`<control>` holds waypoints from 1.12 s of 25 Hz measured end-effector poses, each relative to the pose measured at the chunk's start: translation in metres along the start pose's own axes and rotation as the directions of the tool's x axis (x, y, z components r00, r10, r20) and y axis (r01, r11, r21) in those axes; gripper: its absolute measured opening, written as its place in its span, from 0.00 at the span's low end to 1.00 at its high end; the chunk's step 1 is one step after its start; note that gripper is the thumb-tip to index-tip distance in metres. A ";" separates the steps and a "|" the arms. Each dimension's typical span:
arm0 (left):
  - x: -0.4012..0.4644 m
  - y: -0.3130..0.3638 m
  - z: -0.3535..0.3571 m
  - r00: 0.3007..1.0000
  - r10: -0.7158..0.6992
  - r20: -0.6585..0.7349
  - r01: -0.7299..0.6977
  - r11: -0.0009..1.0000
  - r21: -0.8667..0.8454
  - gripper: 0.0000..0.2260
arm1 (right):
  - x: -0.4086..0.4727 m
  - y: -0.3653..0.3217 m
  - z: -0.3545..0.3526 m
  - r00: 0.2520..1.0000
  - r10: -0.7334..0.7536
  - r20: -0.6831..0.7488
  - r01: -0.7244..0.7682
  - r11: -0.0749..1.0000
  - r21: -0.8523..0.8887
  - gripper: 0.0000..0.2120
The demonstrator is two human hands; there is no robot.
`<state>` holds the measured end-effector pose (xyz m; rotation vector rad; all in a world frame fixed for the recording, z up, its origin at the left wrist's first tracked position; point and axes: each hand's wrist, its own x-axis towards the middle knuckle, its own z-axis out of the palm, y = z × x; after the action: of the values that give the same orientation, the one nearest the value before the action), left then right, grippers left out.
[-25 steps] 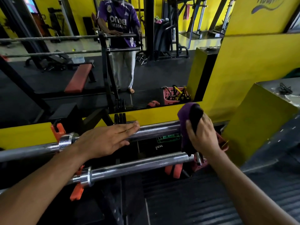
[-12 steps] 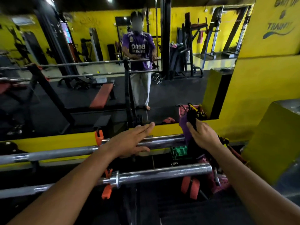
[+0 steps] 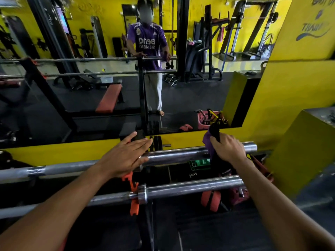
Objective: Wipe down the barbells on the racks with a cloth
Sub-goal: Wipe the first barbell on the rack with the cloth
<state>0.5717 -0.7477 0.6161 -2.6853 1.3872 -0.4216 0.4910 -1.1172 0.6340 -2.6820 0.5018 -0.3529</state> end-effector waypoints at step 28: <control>0.002 -0.011 0.013 0.985 0.128 -0.119 -0.130 0.992 -0.003 0.31 | 0.015 -0.052 0.017 0.966 0.072 0.248 -0.037 0.989 -0.144 0.29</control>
<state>0.5852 -0.7429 0.6064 -2.5973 1.5882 -0.5711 0.5249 -1.0726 0.6435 -2.7848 0.5372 0.0426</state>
